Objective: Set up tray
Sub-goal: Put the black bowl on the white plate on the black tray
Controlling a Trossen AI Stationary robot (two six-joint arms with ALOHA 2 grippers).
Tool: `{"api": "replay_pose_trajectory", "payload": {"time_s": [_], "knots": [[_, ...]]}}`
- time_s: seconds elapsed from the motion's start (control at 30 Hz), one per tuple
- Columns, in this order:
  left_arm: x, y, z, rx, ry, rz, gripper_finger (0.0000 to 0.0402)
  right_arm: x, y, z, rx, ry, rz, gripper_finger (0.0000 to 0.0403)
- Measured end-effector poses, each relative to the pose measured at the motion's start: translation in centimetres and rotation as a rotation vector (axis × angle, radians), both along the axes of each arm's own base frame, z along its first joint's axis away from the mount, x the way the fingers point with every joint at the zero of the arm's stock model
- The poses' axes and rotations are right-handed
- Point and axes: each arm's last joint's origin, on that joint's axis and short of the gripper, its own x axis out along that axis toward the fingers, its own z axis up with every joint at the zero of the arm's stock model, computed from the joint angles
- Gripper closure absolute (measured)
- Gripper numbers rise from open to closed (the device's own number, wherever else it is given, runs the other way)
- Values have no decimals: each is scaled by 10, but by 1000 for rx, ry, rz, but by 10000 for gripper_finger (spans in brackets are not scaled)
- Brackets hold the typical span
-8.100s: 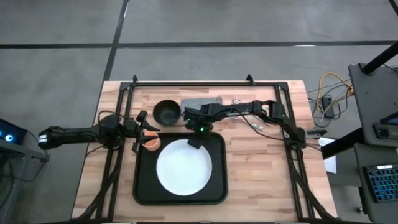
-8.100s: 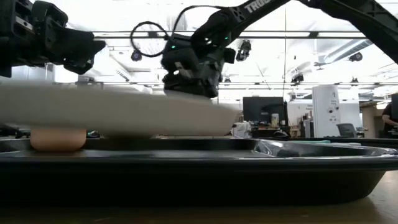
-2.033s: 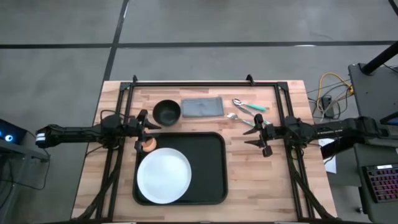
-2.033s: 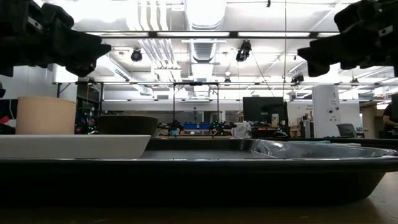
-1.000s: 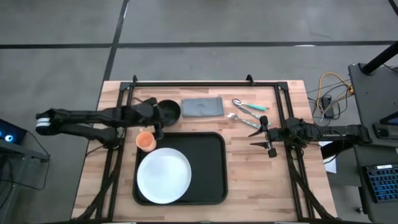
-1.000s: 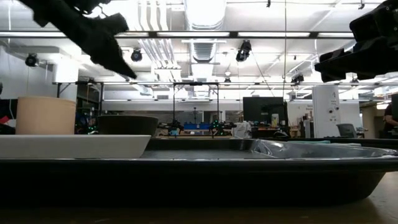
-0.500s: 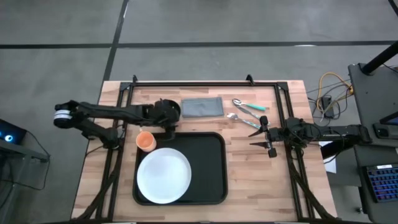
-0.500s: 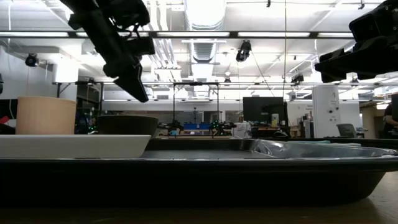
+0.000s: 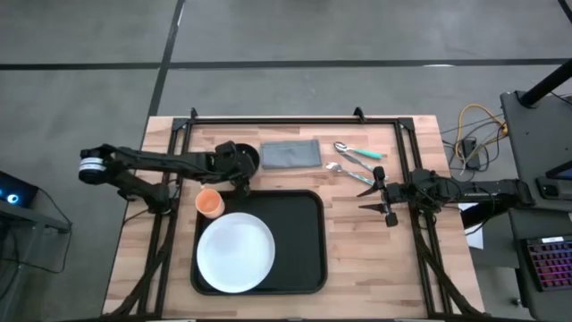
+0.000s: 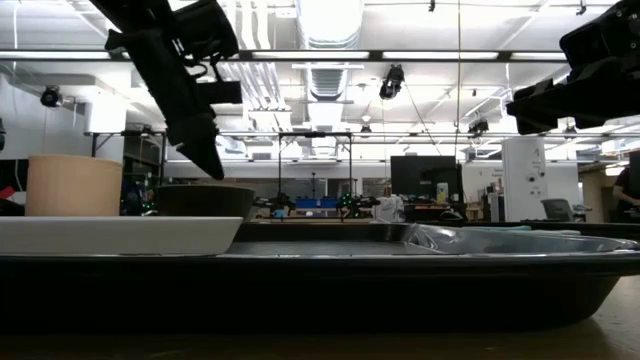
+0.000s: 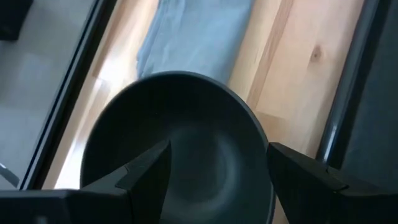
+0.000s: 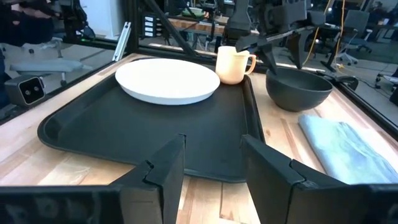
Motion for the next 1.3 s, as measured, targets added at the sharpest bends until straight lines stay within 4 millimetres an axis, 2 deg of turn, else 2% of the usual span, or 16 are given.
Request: {"api": "replay_pose_trajectory", "payload": {"time_s": [0.47,0.73,1.0,1.07,1.13,1.3], "knots": [[-2,-2,-7,-66,7,-39,160,0,0,0,0,-3,0,263],[-12,-4,-26,-88,65,-24,160,0,0,0,7,-2,-1,264],[-15,-4,-33,-89,70,-23,167,0,0,0,7,-3,-1,262],[-15,-5,-33,-90,74,-23,189,0,0,0,6,-3,-1,261],[-15,-5,-33,-91,74,-25,228,0,0,0,6,-3,-1,263],[-14,-6,-33,-122,69,-45,373,0,0,0,6,-3,-2,269]]}}
